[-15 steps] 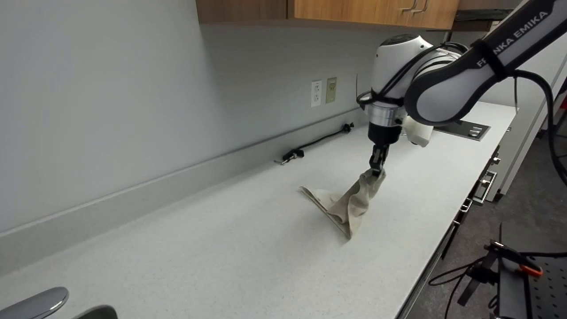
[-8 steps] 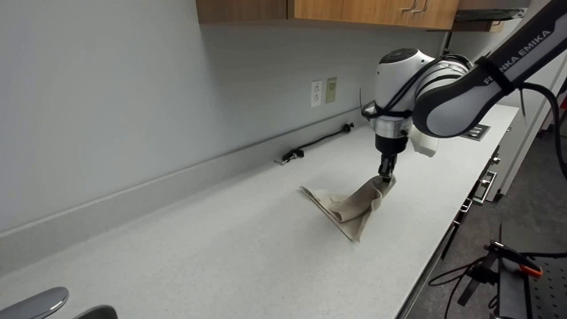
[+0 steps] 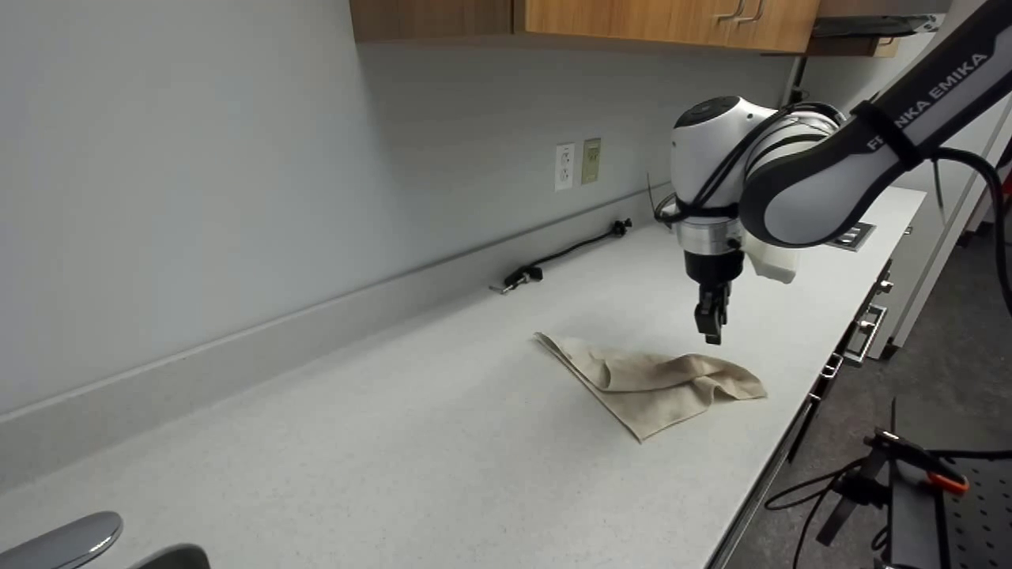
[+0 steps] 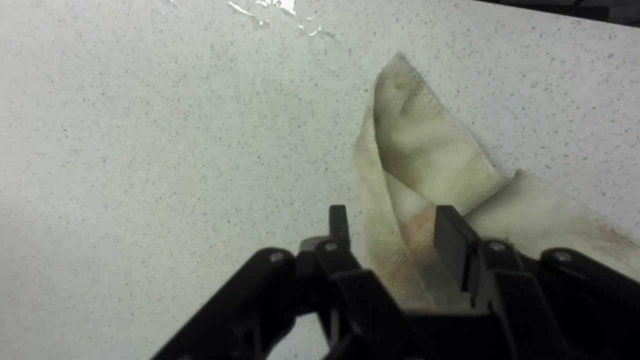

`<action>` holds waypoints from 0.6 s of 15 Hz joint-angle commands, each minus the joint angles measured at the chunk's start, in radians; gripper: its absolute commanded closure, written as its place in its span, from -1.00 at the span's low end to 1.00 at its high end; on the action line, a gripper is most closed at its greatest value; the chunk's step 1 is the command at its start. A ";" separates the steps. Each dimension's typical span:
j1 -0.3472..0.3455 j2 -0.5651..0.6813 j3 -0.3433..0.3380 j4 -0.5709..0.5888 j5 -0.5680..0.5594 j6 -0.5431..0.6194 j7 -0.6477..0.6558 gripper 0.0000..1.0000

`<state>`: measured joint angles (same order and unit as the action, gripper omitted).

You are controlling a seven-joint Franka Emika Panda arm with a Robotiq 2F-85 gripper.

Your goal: Spread the towel out on the counter

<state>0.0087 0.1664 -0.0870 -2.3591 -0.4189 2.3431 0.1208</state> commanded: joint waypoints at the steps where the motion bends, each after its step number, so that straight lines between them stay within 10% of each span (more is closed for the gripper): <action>1: -0.009 -0.017 0.007 0.015 0.013 -0.023 -0.018 -0.62; 4: -0.012 0.009 0.017 0.050 0.034 0.027 -0.052 -0.99; 9: -0.035 0.066 0.056 0.102 0.223 0.115 -0.250 -1.00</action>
<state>0.0081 0.1842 -0.0683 -2.3001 -0.3212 2.4181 0.0017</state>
